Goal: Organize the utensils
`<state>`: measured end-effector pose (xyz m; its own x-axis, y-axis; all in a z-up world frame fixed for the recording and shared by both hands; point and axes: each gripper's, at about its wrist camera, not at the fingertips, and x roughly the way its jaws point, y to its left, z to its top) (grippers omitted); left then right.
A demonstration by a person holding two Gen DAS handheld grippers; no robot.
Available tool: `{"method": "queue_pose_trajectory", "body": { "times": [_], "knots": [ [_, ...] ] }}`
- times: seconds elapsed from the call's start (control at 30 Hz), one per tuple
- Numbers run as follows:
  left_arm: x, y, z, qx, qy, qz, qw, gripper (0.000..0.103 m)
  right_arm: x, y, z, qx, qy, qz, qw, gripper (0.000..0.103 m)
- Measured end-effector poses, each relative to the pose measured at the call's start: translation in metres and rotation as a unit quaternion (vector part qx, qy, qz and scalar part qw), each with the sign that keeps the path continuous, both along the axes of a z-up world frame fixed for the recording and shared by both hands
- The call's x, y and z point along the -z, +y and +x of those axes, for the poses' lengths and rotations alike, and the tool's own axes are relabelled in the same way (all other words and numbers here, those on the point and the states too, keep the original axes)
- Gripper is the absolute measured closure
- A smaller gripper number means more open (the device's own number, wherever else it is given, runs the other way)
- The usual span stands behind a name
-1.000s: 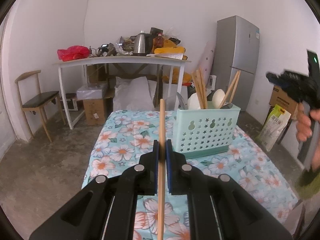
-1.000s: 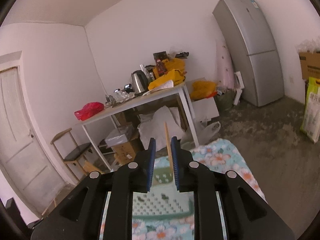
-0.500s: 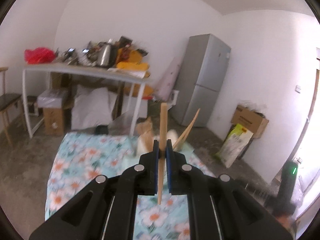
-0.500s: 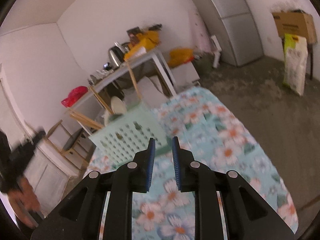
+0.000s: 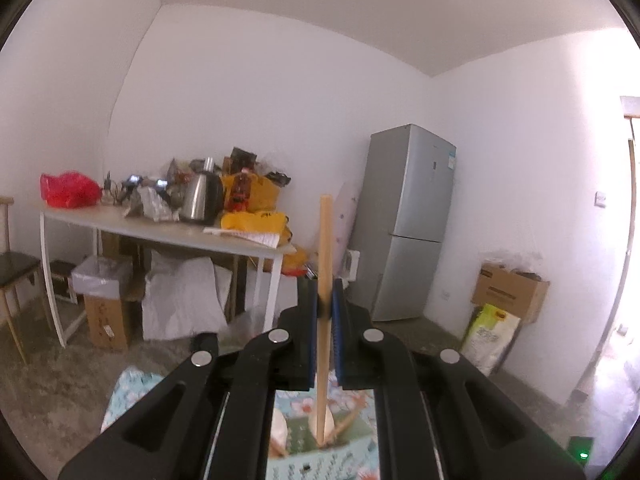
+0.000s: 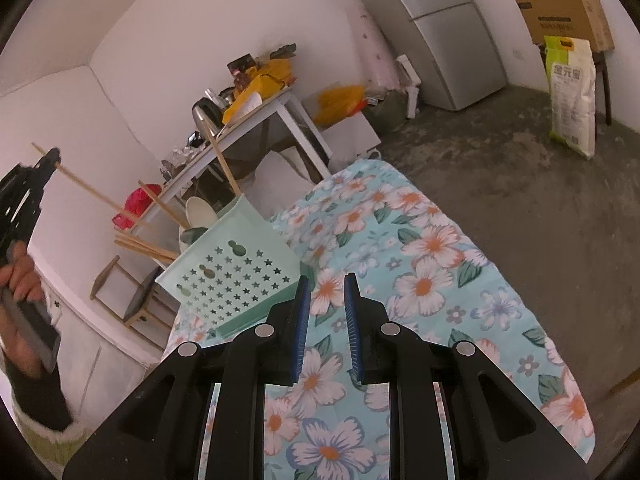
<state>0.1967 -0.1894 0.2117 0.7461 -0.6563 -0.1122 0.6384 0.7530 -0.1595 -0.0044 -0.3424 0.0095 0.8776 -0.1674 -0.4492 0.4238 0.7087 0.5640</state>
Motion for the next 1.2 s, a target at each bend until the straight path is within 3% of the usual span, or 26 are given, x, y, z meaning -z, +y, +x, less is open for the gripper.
{"method": "queue_pose_trajectory", "body": {
  "times": [0.23,0.47,0.5,0.57,0.93,1.07,1.2],
  "knots": [
    [0.028,-0.037,0.027,-0.033,-0.012,0.054,0.9979,0.097,0.004,-0.006,-0.001,0.006,0.000,0.006,1.000,0.084],
    [0.066,-0.046,0.048,-0.029,0.039,0.084,0.9953,0.096,0.005,-0.007,-0.002,0.007,0.000,0.005,1.000,0.084],
    [0.068,-0.045,0.048,-0.026,0.043,0.084,0.9952,0.094,0.005,-0.006,-0.001,0.007,0.001,0.005,1.000,0.084],
    [0.069,-0.043,0.045,-0.023,0.045,0.081,0.9954,0.081,0.005,-0.007,-0.001,0.005,0.001,0.009,1.000,0.084],
    [0.058,-0.012,0.011,-0.008,0.043,0.053,0.9976,0.070,-0.004,0.009,0.002,-0.007,0.006,-0.006,1.000,0.083],
    [0.059,0.005,-0.012,0.001,0.060,0.052,0.9968,0.061,-0.008,0.024,0.002,-0.015,0.014,-0.031,0.999,0.075],
    [0.079,0.017,-0.035,0.013,0.105,0.085,0.9907,0.051,-0.014,0.046,0.003,-0.027,0.028,-0.076,0.996,0.067]
  ]
}}
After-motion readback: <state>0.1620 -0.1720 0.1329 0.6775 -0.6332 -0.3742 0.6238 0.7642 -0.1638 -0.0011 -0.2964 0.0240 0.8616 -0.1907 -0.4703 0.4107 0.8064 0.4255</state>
